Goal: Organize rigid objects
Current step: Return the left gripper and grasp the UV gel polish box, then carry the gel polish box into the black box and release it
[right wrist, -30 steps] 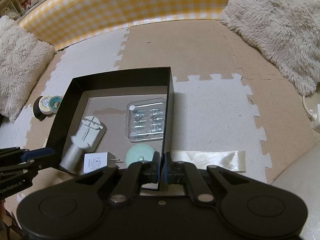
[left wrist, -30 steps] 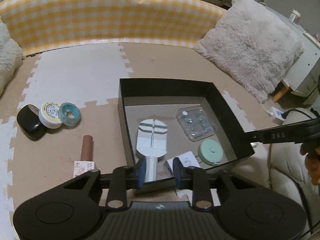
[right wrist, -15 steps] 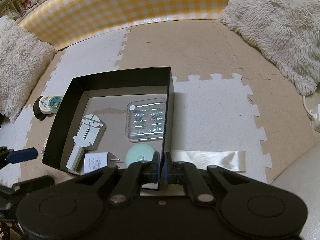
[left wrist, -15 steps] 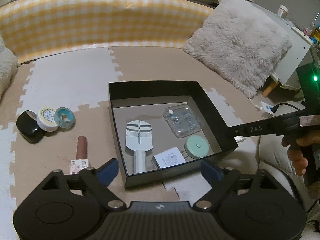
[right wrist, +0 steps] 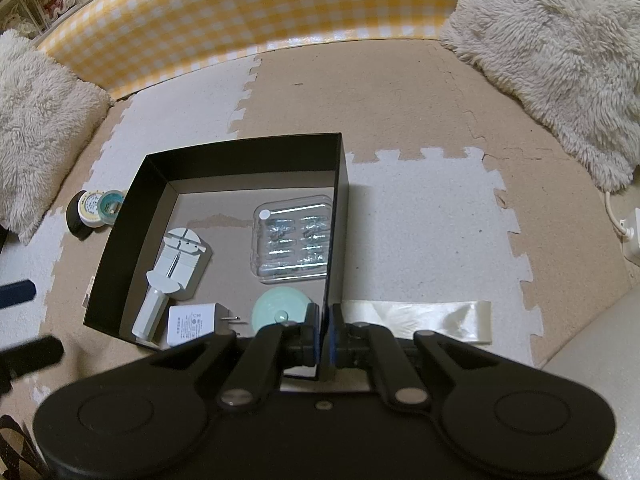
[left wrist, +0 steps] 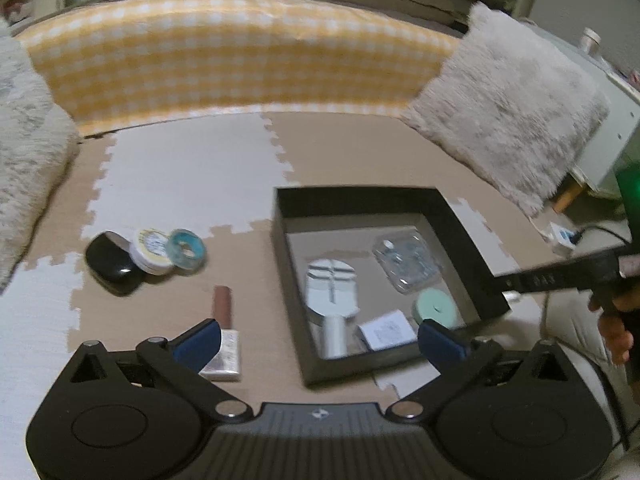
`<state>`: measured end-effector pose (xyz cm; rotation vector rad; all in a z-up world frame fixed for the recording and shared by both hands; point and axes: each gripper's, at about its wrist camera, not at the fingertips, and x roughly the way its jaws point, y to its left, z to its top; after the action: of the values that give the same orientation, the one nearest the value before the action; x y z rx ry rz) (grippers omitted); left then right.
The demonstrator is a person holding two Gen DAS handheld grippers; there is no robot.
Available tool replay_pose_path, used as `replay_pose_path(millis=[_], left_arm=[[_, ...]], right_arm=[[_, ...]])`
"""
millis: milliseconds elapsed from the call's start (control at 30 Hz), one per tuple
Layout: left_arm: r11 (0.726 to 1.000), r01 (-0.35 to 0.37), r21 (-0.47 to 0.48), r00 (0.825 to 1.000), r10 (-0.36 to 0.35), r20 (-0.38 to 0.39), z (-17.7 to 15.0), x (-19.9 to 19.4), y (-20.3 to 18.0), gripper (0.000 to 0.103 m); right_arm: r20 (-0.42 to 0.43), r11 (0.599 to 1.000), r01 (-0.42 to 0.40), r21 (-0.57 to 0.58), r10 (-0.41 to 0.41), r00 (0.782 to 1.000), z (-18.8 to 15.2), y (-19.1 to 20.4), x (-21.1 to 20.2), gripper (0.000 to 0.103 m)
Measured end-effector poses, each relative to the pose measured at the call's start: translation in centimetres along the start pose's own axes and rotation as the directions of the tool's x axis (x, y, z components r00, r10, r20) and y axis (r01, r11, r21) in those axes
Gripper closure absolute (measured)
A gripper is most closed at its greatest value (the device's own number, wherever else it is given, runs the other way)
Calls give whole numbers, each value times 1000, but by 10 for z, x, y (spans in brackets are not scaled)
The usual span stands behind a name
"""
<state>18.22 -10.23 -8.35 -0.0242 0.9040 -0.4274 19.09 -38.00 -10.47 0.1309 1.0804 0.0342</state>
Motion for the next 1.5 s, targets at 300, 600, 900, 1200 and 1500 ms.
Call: replay_pose_path(millis=[300, 600, 900, 1200, 1500], left_arm=[[996, -72, -57, 997, 74, 24, 6, 5, 40, 0], [990, -114, -86, 991, 107, -83, -9, 35, 63, 6], [993, -100, -66, 990, 93, -111, -17, 64, 60, 39], [991, -127, -48, 986, 121, -113, -22, 84, 60, 65], [978, -104, -179, 992, 90, -85, -20, 76, 74, 70]], right_arm=[[0, 1000, 0, 0, 0, 1000, 0, 0, 0, 98], [0, 1000, 0, 0, 0, 1000, 0, 0, 0, 98], [-2, 1000, 0, -1, 0, 1000, 0, 0, 0, 98], [-5, 1000, 0, -3, 0, 1000, 0, 0, 1, 98], [-6, 1000, 0, -3, 0, 1000, 0, 0, 1, 98]])
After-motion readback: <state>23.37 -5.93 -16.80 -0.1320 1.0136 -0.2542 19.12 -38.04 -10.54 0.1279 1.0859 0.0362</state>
